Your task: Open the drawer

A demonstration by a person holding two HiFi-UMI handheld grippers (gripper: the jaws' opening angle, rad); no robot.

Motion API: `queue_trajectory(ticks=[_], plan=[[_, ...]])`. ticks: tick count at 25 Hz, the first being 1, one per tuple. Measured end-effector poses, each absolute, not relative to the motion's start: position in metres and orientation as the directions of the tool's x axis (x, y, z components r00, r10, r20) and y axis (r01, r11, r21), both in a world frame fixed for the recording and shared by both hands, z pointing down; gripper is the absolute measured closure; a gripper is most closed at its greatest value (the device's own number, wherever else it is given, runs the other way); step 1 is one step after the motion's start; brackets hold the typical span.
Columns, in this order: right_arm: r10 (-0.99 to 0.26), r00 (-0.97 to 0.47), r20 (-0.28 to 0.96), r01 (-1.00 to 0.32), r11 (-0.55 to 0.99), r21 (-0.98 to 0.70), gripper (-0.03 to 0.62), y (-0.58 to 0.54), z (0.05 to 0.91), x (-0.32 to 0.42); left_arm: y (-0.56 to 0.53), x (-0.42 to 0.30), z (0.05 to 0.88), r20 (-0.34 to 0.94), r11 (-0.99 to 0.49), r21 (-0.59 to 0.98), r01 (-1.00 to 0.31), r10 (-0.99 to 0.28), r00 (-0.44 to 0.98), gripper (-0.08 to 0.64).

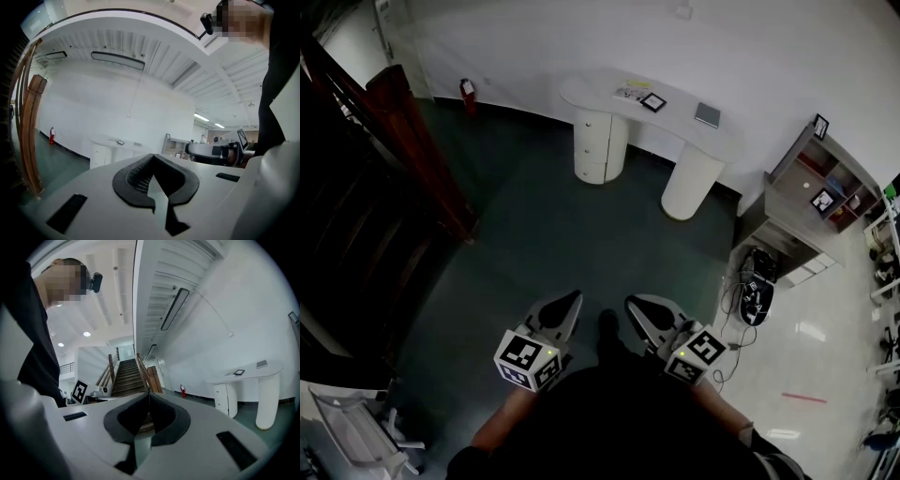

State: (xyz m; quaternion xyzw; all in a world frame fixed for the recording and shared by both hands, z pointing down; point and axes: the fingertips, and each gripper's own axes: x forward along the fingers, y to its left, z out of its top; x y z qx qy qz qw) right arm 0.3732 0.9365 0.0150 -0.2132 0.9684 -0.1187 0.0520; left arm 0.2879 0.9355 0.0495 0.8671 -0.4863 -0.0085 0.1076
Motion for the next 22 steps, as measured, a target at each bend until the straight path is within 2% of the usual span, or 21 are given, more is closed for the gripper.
queue_trajectory(ticks=[11, 17, 22], plan=[[-0.329, -0.944, -0.025, -0.316, 0.924, -0.217, 0.575, 0.744, 0.004, 0.350, 0.748, 0.268, 0.030, 0.097, -0.458, 0.168, -0.873, -0.874, 0.477, 0.552], [-0.363, -0.932, 0.001, -0.353, 0.905, -0.237, 0.575, 0.649, 0.017, 0.369, 0.661, 0.263, 0.045, 0.133, -0.423, 0.209, -0.882, -0.881, 0.454, 0.552], [-0.360, -0.933, 0.015, -0.349, 0.892, -0.287, 0.575, 0.599, 0.027, 0.355, 0.612, 0.253, 0.058, 0.177, -0.426, 0.226, -0.876, -0.866, 0.467, 0.552]])
